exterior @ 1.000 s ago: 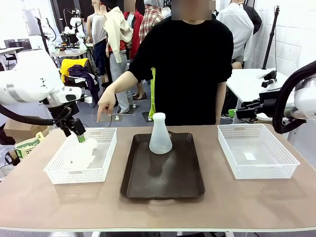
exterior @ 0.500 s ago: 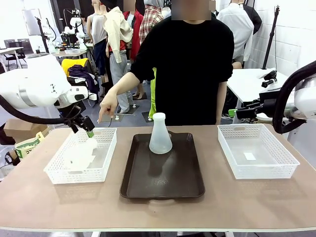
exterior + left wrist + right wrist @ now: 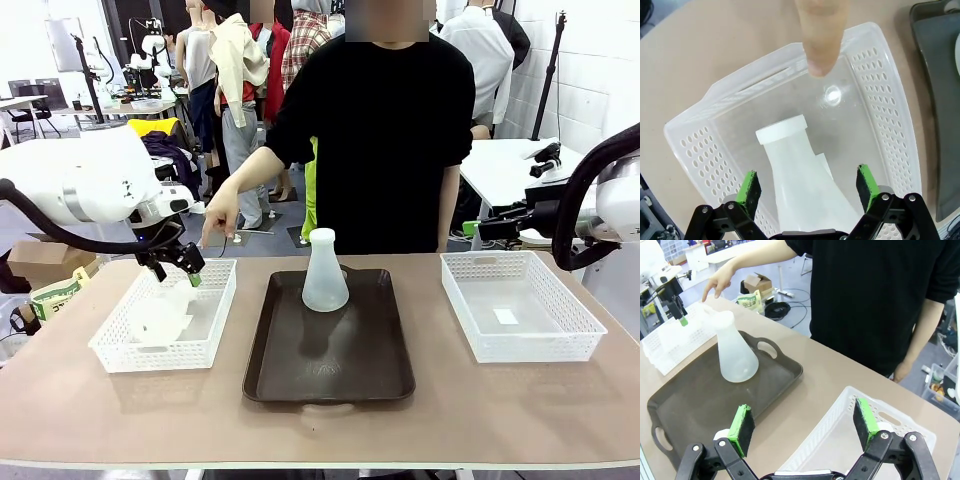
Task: Prepare the laboratory tools.
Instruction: Pick up the Big flask that the person points to.
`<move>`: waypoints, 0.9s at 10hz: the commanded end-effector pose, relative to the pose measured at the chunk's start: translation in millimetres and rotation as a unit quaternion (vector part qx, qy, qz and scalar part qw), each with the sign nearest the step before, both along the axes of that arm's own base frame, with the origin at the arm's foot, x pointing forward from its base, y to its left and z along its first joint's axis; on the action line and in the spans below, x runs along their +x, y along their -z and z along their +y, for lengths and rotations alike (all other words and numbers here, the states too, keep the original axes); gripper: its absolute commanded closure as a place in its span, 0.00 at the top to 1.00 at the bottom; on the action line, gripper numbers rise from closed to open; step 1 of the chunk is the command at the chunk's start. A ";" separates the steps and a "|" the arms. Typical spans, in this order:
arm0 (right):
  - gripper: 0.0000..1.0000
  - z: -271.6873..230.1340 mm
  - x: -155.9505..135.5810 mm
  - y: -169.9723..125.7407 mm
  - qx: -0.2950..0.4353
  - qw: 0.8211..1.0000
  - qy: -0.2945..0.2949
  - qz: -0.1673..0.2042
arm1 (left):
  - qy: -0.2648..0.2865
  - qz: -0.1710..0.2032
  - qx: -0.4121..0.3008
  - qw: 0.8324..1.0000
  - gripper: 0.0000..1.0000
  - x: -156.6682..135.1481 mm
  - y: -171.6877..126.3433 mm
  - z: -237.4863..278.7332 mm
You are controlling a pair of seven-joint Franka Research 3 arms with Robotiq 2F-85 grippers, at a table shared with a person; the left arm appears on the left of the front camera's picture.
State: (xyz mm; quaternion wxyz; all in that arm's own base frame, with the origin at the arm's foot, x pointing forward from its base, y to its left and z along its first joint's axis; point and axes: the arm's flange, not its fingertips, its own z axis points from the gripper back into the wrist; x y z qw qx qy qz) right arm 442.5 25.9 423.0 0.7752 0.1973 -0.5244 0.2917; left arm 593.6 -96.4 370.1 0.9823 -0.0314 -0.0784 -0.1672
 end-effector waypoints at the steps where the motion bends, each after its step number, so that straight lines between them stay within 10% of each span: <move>1: 1.00 0.2 -1.2 1.1 -0.002 1.000 0.001 0.003 | -0.011 0.019 0.027 0.999 1.00 16.1 4.6 -7.4; 9: 1.00 0.2 -1.2 1.1 -0.002 1.000 0.001 0.003 | -0.027 0.028 0.045 0.998 1.00 30.5 38.2 -0.2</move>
